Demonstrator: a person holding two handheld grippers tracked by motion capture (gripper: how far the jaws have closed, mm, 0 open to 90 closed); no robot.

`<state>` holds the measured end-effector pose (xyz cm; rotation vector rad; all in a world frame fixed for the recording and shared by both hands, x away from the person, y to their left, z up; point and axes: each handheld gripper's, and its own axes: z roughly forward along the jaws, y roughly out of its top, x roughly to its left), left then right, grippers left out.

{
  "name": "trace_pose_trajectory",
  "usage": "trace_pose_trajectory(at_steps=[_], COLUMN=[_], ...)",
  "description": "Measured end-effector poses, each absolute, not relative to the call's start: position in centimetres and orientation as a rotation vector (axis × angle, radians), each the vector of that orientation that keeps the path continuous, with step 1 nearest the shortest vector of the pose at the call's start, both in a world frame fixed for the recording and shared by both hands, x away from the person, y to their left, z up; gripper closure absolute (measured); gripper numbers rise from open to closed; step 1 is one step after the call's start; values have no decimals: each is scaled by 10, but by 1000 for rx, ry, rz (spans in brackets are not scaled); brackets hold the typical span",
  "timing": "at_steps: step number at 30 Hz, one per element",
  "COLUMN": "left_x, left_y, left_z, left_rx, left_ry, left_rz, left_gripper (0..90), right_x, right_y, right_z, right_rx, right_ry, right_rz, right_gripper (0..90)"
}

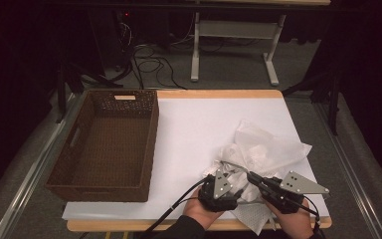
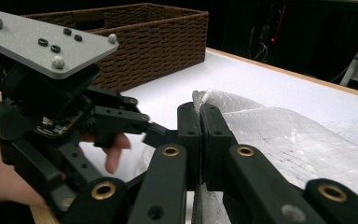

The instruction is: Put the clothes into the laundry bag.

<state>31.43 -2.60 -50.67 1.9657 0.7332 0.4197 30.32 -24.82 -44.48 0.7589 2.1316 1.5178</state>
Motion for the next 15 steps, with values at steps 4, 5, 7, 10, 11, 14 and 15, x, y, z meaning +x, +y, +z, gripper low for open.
trace_pose_trajectory(at_steps=[4,5,7,10,11,14,15], left_x=[326,328,330,332,332,331,331], left_y=[-28,-29,-34,-40,-41,-41,-41], left_z=[-519,-518,-518,-518,-518,-518,-518], left_rx=[2025,2024,2041,2073,2076,2072,2075], left_ry=[797,796,786,778,780,776,774], left_rz=[331,316,312,337,346,372,365], left_gripper=[276,297,358,426,462,544,594], right_x=[303,303,303,303,303,304,304], right_y=[-246,-245,-245,-245,-246,-246,-246], right_z=[-446,-446,-447,-447,-448,-447,-447], right_rx=[755,755,755,761,758,761,757], right_ry=[2141,2143,2146,2152,2152,2151,2151], right_rz=[1513,1508,1505,1505,1502,1504,1508], right_gripper=[895,895,895,895,895,895,895])
